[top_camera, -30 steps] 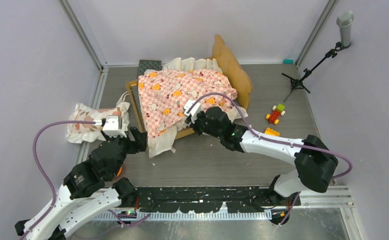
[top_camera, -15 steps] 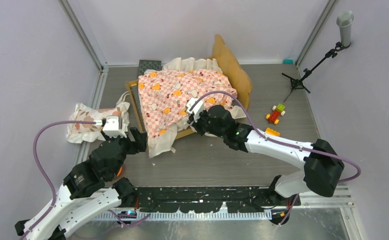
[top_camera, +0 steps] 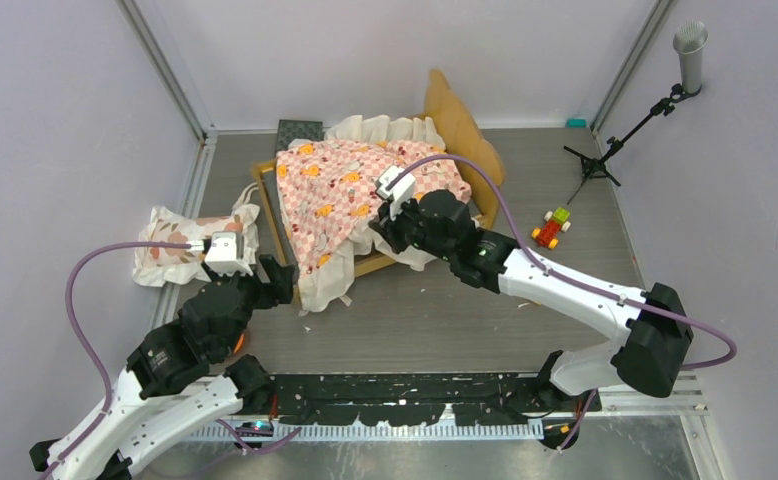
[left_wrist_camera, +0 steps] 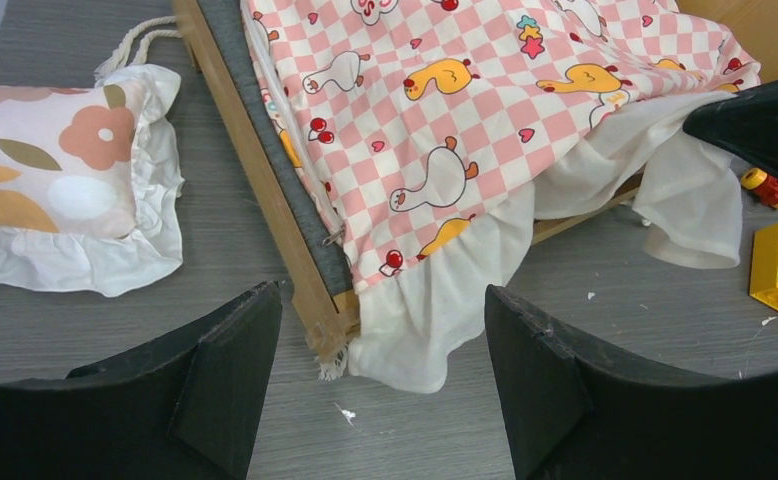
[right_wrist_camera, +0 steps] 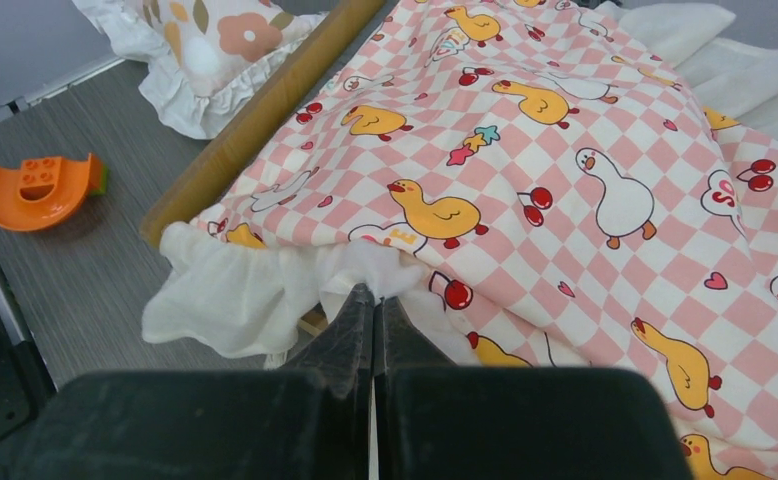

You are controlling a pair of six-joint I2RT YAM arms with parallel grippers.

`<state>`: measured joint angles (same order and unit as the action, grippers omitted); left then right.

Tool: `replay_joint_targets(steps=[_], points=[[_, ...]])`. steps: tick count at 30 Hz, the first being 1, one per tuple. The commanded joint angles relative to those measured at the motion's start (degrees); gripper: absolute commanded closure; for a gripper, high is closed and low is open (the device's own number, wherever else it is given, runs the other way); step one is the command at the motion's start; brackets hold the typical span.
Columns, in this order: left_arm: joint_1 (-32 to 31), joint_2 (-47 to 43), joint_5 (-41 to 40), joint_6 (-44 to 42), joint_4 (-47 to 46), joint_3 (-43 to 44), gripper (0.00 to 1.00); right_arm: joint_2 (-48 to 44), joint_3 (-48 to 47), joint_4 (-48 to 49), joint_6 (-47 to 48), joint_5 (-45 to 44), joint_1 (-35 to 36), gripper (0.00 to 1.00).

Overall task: Set up the pet bed
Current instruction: Adjust the mattress on the bed frame.

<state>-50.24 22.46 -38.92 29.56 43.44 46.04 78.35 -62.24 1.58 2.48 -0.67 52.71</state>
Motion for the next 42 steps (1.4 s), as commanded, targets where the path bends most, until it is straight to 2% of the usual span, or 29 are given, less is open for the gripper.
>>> replay_joint_targets(steps=[1, 6, 10, 15, 19, 21, 25, 28, 31, 37, 42], points=[[-0.21, -0.82, -0.37, 0.40, -0.03, 0.20, 0.24, -2.06, -3.44, -3.24, -2.40, -0.14, -0.19, 0.99], [-0.21, -0.84, -0.31, 0.30, -0.03, 0.23, 0.24, -4.17, -2.32, -7.74, -1.86, 2.28, -0.51, 0.99], [-0.21, -0.78, -0.11, 0.07, 0.60, 0.43, 0.24, -5.29, -0.17, -16.04, 2.19, 1.24, -0.49, 0.99], [-0.27, -0.97, -0.63, 0.06, 0.69, 0.20, 0.23, -3.90, 2.29, -24.10, 7.27, -11.47, -0.44, 0.80], [-0.25, 0.57, -0.30, 0.26, 0.12, 0.55, 0.22, -5.55, 2.99, -23.71, 7.52, -13.85, -0.44, 0.60], [-0.21, 2.19, 0.61, 0.23, -0.06, 1.02, 0.22, -5.91, 3.19, -23.14, 6.88, -15.12, -0.47, 0.57], [-0.21, 6.05, 9.03, -2.53, -3.63, 1.64, 0.21, -7.47, 5.48, -19.76, 2.09, -19.95, -0.48, 0.57], [-0.20, 10.74, 16.33, -3.98, -7.36, 1.71, 0.23, -8.49, 7.21, -17.85, -5.67, -20.59, -0.50, 0.49], [-0.34, 15.55, 20.35, -4.77, -11.40, 0.58, 0.27, -8.33, 7.71, -17.61, -13.99, -21.72, -0.51, 0.47], [-4.20, 20.70, 17.30, -9.56, -20.67, -3.91, 0.26, -5.90, 6.95, -17.44, -24.79, -23.06, -3.53, 0.40], [-11.38, 27.70, 5.63, -12.90, -23.26, -5.49, 0.19, -3.56, 4.97, -18.88, -31.00, -20.40, -8.91, 0.31]])
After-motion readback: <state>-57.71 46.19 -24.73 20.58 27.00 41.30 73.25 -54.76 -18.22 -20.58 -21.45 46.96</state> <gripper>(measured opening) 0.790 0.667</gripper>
